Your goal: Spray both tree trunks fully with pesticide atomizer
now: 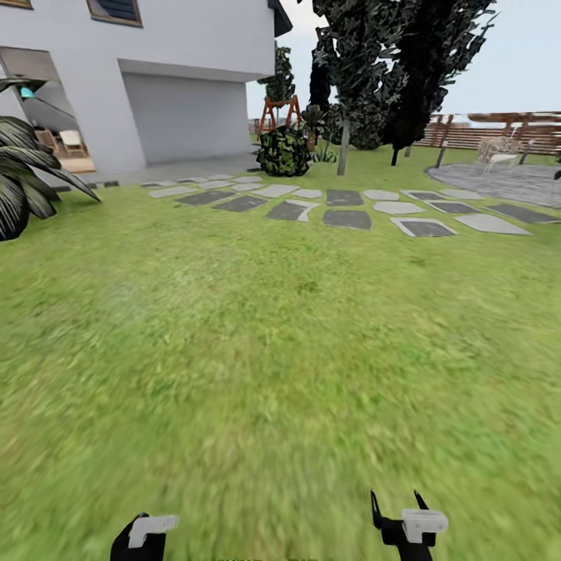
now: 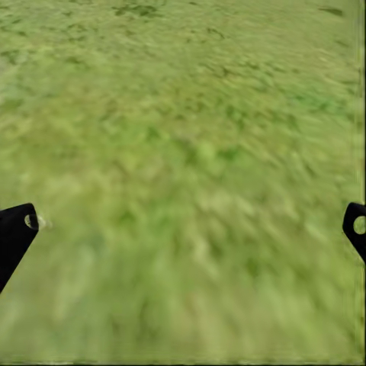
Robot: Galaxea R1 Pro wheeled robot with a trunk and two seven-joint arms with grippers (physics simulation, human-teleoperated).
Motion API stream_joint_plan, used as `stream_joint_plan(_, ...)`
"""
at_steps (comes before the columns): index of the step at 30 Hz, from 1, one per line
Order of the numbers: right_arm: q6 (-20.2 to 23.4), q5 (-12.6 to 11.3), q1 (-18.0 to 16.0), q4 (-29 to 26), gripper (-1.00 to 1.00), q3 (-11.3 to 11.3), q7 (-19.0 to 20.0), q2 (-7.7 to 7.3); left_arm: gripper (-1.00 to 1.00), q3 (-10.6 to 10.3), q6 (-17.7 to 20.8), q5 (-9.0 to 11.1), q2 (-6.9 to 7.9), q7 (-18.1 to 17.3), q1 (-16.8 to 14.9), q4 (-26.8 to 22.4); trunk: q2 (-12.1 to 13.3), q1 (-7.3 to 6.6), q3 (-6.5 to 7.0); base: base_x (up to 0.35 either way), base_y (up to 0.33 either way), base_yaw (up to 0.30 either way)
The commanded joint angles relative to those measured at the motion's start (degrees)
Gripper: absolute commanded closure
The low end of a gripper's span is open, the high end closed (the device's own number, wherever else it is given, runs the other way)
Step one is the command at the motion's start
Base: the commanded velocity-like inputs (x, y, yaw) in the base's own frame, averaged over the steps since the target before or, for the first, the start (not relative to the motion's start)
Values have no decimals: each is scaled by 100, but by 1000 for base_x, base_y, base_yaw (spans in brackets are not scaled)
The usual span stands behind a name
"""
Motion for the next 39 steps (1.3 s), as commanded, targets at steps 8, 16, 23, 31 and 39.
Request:
stream_joint_plan(8, 0, -1, 1, 0, -100, -1, 4, -4, 100, -1, 0, -1, 0, 0, 0, -1, 0, 0, -17, -96, -265, -300)
stream_joint_plan(16, 0, -1, 2, 0, -100, -1, 4, -3, 100, -1, -1, -1, 0, 0, 0, 0, 0, 0, -35, -89, -267, -300)
stream_joint_plan(23, 0, -1, 0, 0, -100, -1, 3, -4, 100, -1, 0, -1, 0, 0, 0, 1, 0, 0, -50, -86, -268, -300)
stream_joint_plan(31, 0, -1, 1, 0, -100, -1, 5, 0, 100, -1, 0, -1, 0, 0, 0, 4, 0, 0, -67, -84, -268, -300)
stream_joint_plan(39, 0, -1, 2, 0, -100, -1, 6, 0, 100, -1, 0, -1, 0, 0, 0, 5, 0, 0, -85, -78, -268, -300)
